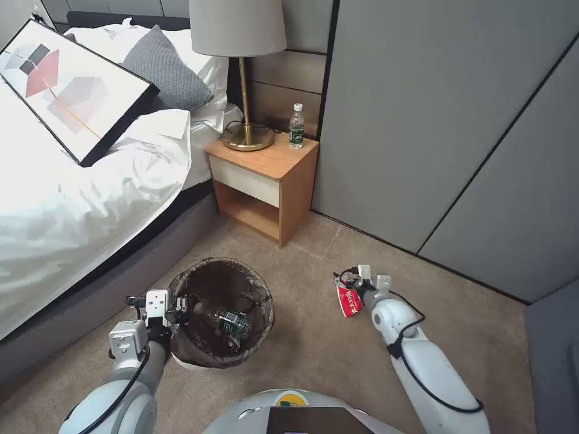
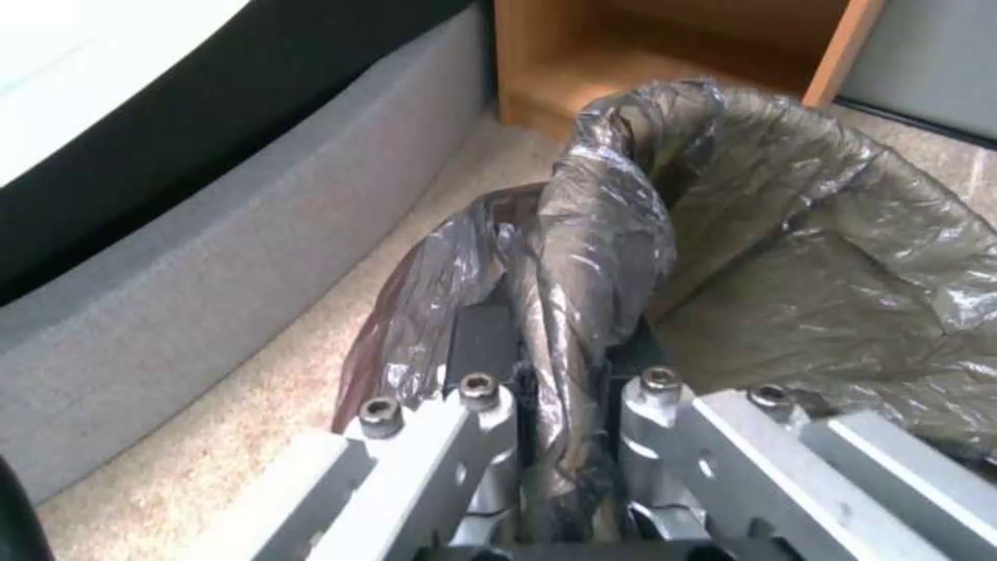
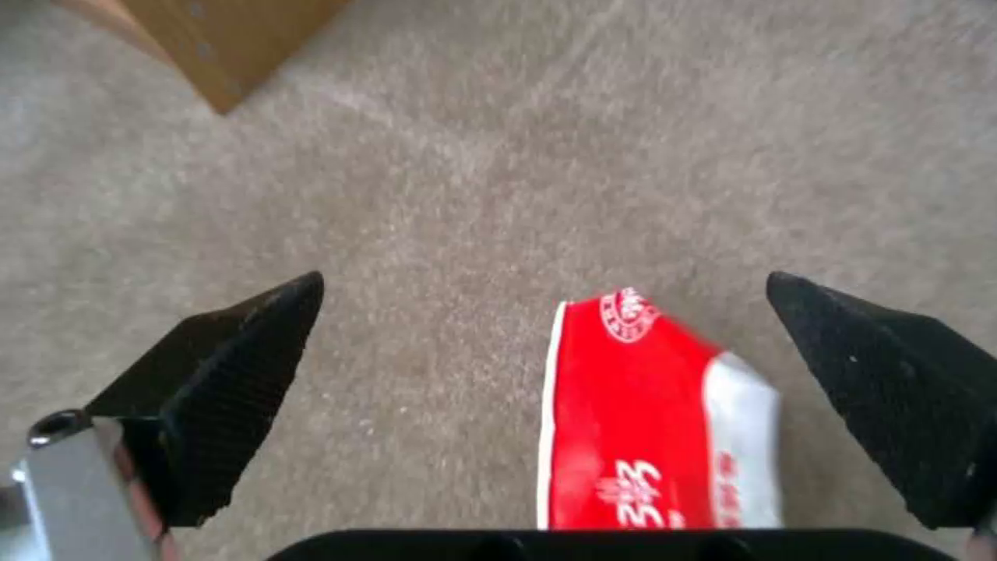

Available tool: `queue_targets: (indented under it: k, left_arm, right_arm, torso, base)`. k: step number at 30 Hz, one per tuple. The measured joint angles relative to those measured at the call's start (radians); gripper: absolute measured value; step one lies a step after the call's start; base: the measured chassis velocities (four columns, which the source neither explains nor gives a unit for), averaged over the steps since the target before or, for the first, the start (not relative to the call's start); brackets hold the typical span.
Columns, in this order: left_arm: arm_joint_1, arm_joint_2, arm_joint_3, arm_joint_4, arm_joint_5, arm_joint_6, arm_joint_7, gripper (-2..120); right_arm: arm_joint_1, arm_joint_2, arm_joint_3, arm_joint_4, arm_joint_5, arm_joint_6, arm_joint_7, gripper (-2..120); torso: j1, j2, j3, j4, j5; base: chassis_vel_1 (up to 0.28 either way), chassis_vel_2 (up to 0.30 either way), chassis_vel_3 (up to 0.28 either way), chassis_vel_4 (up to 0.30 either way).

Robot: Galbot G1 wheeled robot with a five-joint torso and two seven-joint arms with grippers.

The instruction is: Pick up the trash bin, then pick up the garbage from the floor and place it into the trash bin.

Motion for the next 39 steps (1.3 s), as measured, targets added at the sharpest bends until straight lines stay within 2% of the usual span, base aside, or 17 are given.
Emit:
queue_targets:
  k: [3,8,22,39]
  left_arm:
    - [0.005,-0.001,0.003,0.000,0.009,-0.002,0.000,7]
    - [0.008,-0.002,0.002,0.000,0.012,-0.003,0.000,7]
    - [-0.021,0.004,0.013,0.000,0.011,-0.003,0.004,7]
    - [-0.028,0.011,0.010,0.000,0.006,-0.004,0.006,7]
  right_arm:
    - [0.054,0.023,-0.021,-0.106,-0.003,0.019,0.006,100]
    - [0.086,0.032,-0.016,-0.203,-0.012,0.042,0.017,100]
    - [0.055,0.005,0.036,-0.191,-0.014,0.042,0.038,100]
    - [0.059,0.047,0.011,-0.276,-0.020,0.044,-0.009,100]
  torso:
    - [0.000,0.000,0.000,-0.0001,0.0001]
    - [0.000,0.000,0.000,-0.0001,0.0001]
    - [0.000,0.000,0.000,-0.0003,0.0001]
    - [0.000,0.000,0.000,-0.0001,0.0000]
  base:
    - [0.000,0.000,0.000,0.000]
    - [0.000,0.000,0.000,0.000]
    - [0.000,0.000,0.000,0.000]
    - [0.000,0.000,0.000,0.000]
